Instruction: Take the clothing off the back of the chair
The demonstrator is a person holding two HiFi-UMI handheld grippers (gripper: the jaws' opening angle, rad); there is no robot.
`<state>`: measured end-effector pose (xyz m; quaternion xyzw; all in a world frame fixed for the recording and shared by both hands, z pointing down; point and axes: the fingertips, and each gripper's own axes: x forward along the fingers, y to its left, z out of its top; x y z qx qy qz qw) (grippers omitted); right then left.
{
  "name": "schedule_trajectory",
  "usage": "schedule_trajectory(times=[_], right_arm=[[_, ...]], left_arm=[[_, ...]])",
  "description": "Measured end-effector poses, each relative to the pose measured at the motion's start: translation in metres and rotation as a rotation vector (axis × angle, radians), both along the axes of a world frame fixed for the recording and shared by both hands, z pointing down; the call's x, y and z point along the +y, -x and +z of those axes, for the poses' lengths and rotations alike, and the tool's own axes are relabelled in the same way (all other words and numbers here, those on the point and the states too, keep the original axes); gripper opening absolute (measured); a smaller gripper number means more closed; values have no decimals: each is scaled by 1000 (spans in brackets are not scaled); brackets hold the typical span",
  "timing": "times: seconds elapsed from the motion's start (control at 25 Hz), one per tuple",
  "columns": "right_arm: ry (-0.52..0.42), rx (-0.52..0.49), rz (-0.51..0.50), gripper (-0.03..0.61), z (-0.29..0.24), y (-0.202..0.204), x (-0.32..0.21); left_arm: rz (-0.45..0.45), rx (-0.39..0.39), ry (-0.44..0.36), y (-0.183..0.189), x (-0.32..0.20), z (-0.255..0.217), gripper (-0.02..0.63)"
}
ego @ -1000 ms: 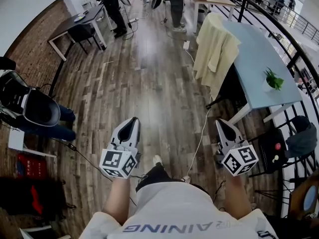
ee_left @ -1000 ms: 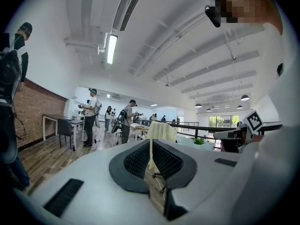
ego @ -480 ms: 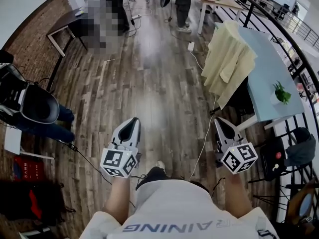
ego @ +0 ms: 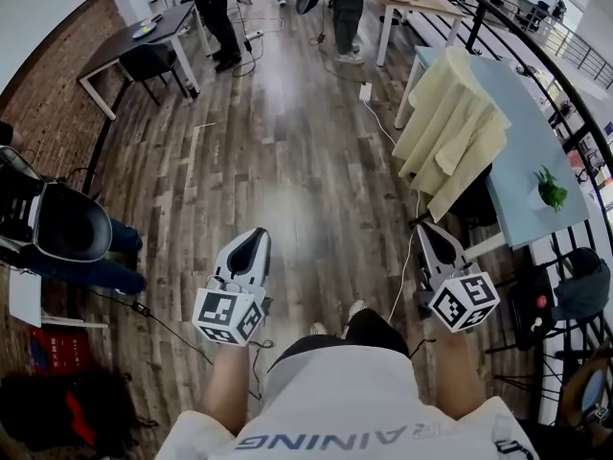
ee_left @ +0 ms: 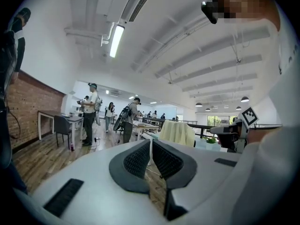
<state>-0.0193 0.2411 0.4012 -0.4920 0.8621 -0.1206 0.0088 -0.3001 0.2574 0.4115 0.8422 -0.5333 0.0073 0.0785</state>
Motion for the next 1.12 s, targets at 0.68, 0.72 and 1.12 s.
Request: schedule_trajectory(times=[0.68,0.72,1.12], right_arm=[[21,-45,1,23,13,-6,-210],[17,-46,5,23,10,-8,-224],[-30,-24,127,23,6,-78,-340]], left_arm=[[-25,-14,16,-4,-194,0,46],[-22,-14,17,-6,-208,-1,46],[43,-27,7,-64,-344,-4,46]])
